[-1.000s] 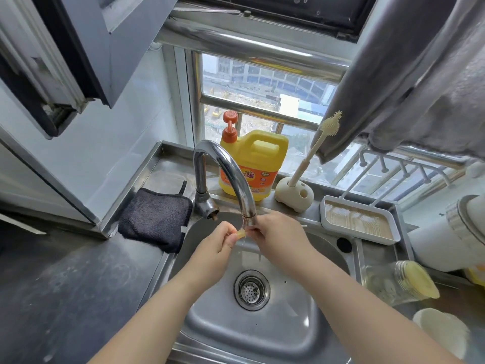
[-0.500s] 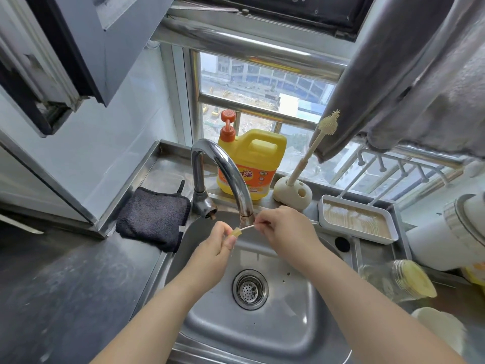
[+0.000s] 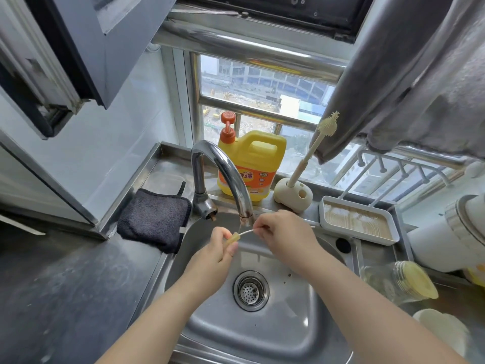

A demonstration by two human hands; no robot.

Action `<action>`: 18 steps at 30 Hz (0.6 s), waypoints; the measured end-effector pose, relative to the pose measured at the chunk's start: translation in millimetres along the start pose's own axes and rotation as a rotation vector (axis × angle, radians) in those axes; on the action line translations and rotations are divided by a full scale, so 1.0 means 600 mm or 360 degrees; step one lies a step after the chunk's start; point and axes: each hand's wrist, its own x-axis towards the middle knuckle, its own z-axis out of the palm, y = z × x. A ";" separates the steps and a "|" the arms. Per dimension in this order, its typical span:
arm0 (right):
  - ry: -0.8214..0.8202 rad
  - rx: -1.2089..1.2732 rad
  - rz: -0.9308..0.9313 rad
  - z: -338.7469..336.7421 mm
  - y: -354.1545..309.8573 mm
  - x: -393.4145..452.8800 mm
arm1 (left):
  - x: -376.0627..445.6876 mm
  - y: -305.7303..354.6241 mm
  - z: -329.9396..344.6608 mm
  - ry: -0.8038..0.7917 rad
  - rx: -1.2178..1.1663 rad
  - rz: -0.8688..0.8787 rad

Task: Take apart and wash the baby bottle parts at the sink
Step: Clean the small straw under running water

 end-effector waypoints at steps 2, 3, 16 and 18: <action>0.0029 0.0021 0.0003 -0.009 0.004 0.003 | 0.002 0.002 -0.002 0.0042 -0.0081 0.0031; 0.0036 0.0011 -0.0034 -0.009 -0.003 0.002 | 0.004 0.005 -0.002 0.0057 -0.0129 0.0069; -0.0017 -0.0066 -0.0069 0.004 -0.016 -0.006 | 0.004 -0.003 -0.001 -0.0001 -0.0035 0.0032; 0.0036 0.0003 0.0069 -0.009 -0.001 0.001 | 0.002 -0.004 -0.003 0.0007 -0.0055 0.0037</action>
